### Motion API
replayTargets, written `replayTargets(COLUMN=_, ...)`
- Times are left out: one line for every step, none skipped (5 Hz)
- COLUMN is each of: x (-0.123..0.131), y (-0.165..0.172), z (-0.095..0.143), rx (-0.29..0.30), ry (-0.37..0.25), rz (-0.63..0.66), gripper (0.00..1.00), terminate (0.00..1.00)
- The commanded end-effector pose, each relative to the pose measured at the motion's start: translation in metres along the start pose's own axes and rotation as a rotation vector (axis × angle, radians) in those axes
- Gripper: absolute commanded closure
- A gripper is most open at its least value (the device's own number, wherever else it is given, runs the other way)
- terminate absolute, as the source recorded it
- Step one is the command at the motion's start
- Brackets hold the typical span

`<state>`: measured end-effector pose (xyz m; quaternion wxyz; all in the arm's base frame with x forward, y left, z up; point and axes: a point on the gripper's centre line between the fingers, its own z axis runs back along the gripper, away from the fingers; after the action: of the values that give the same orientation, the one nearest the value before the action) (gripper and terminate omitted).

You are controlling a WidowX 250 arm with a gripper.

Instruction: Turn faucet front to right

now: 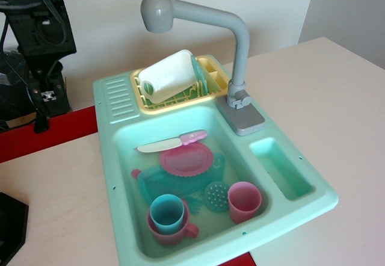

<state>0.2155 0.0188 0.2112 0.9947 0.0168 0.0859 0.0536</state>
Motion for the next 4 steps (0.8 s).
replayTargets(x=0.0, y=0.0, z=0.0, rx=0.0, ry=0.0, rz=0.0, gripper=0.0, terminate=0.0)
replayTargets(x=0.019, y=0.009, z=0.003, rx=0.006, ry=0.006, rz=0.037, gripper=0.0, terminate=0.0)
replayTargets(x=0.03, y=0.017, z=0.003, rx=0.021, ry=0.017, rz=0.065, gripper=0.0, terminate=0.0)
replayTargets(x=0.046, y=0.031, z=0.004, rx=0.023, ry=0.021, rz=0.098, gripper=0.0, terminate=0.0)
